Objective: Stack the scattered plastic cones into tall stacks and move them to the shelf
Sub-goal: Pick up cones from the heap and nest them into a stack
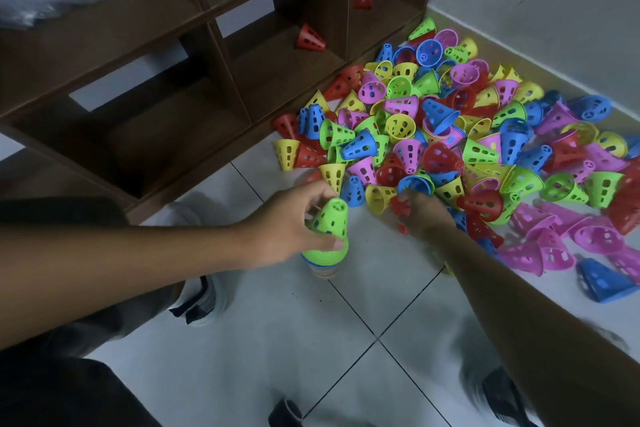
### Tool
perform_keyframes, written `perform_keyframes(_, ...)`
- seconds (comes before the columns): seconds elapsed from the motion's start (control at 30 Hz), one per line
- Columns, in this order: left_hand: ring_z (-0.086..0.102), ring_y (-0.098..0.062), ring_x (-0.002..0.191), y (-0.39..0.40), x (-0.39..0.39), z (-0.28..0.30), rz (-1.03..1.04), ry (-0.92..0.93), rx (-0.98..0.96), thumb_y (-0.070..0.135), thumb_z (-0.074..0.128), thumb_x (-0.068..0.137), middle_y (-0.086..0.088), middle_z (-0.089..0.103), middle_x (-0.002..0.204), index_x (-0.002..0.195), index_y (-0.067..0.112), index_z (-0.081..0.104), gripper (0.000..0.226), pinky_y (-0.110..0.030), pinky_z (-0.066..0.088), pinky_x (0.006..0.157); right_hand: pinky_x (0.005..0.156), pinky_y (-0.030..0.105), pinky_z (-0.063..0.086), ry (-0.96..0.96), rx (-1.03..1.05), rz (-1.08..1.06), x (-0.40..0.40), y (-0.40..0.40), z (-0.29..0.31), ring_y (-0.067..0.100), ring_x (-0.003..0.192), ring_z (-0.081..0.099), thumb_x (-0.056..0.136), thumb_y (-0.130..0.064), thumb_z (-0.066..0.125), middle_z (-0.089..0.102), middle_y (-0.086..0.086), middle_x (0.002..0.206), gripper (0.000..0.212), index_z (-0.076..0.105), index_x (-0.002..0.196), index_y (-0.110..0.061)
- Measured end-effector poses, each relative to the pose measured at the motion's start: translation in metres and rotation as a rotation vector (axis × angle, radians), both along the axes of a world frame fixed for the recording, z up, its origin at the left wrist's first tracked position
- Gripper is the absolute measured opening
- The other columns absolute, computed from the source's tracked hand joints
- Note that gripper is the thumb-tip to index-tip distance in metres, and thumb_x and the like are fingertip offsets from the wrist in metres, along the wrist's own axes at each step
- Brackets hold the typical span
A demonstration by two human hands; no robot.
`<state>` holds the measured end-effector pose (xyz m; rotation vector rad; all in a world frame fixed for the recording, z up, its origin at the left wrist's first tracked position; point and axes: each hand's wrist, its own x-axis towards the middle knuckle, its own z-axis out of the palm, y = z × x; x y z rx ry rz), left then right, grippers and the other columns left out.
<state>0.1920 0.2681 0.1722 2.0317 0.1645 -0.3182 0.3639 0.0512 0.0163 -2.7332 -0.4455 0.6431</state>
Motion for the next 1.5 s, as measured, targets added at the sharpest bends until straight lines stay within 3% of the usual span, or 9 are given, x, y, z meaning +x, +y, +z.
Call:
perform_keyframes(0.17,0.066,-0.018,0.098,0.002,-0.001,-0.011,-0.020,0.003,0.052,0.015,0.089,0.073,0.002,0.070,0.096,0.105,0.021,0.059,0.044,-0.044,0.056,0.088,0.061,0.030,0.037,-0.193,-0.101,0.121,-0.012,-0.006,-0.026,0.031,0.092,0.065,0.096,-0.014,0.048,0.063,0.007,0.092,0.014,0.059,0.104,-0.017)
perform_keyframes(0.4,0.064,-0.009,0.094,0.004,-0.006,-0.024,-0.057,-0.017,0.169,0.010,0.089,0.070,0.008,0.066,0.098,0.104,0.021,0.060,0.046,-0.040,0.056,0.083,0.057,0.029,0.037,-0.256,-0.141,0.156,-0.020,-0.005,-0.003,0.027,0.074,0.062,0.093,-0.004,0.052,0.056,0.006,0.078,0.014,0.053,0.083,-0.014)
perform_keyframes(0.57,0.061,-0.002,0.107,0.008,-0.002,-0.023,-0.108,-0.006,0.221,0.018,0.091,0.070,0.013,0.065,0.113,0.113,0.024,0.058,0.054,-0.031,0.054,0.092,0.060,0.026,0.040,-0.127,0.264,-0.058,-0.013,-0.001,0.018,0.022,0.070,0.060,0.095,-0.009,0.053,0.060,0.001,0.075,0.018,0.064,0.081,-0.016)
perform_keyframes(0.7,0.051,0.011,0.116,0.012,0.005,-0.010,-0.098,-0.016,0.255,0.031,0.091,0.071,0.012,0.059,0.129,0.130,0.022,0.054,0.070,-0.004,0.042,0.092,0.079,0.033,0.055,0.063,0.614,-0.240,-0.010,0.005,0.042,0.019,0.086,0.067,0.095,-0.016,0.065,0.070,-0.003,0.091,0.009,0.071,0.089,-0.014)
perform_keyframes(0.83,0.052,-0.001,0.122,0.017,0.018,0.007,-0.066,-0.084,0.313,0.054,0.086,0.068,0.017,0.051,0.138,0.140,0.029,0.046,0.087,-0.028,0.049,0.101,0.061,0.020,0.055,0.286,0.878,-0.364,-0.010,0.015,0.080,0.014,0.068,0.063,0.098,-0.007,0.061,0.066,0.008,0.094,0.009,0.068,0.097,-0.001)
perform_keyframes(0.97,0.042,0.001,0.130,0.018,0.030,0.021,-0.059,-0.165,0.331,0.054,0.085,0.070,0.022,0.040,0.145,0.152,0.035,0.034,0.098,-0.021,0.040,0.104,0.068,0.022,0.060,0.446,1.005,-0.384,-0.014,0.025,0.116,0.012,0.057,0.063,0.099,-0.009,0.060,0.066,0.009,0.080,0.010,0.067,0.103,-0.003)
perform_keyframes(1.1,0.044,0.010,0.127,0.018,0.038,0.031,-0.052,-0.271,0.333,0.034,0.082,0.082,0.018,0.044,0.145,0.152,0.027,0.042,0.081,-0.012,0.042,0.104,0.068,0.024,0.059,0.621,1.080,-0.318,-0.015,0.037,0.137,0.015,0.064,0.068,0.100,-0.009,0.058,0.069,0.006,0.071,0.010,0.068,0.101,-0.009)
perform_keyframes(1.23,0.057,-0.009,0.125,0.026,0.042,0.034,-0.061,-0.351,0.390,0.033,0.074,0.090,0.003,0.059,0.139,0.147,0.019,0.051,0.063,-0.038,0.052,0.104,0.070,0.025,0.061,0.717,1.100,-0.269,-0.018,0.047,0.142,0.014,0.066,0.070,0.099,-0.008,0.058,0.071,0.003,0.068,0.009,0.067,0.100,-0.008)
perform_keyframes(1.5,0.068,-0.012,0.099,0.042,0.031,0.042,-0.054,-0.317,0.451,0.069,0.051,0.088,0.003,0.071,0.107,0.114,0.019,0.061,0.058,-0.043,0.059,0.082,0.087,0.041,0.058,0.502,0.838,-0.389,-0.006,0.056,0.084,0.025,0.100,0.067,0.100,-0.025,0.059,0.072,0.013,0.107,0.019,0.069,0.104,-0.010)
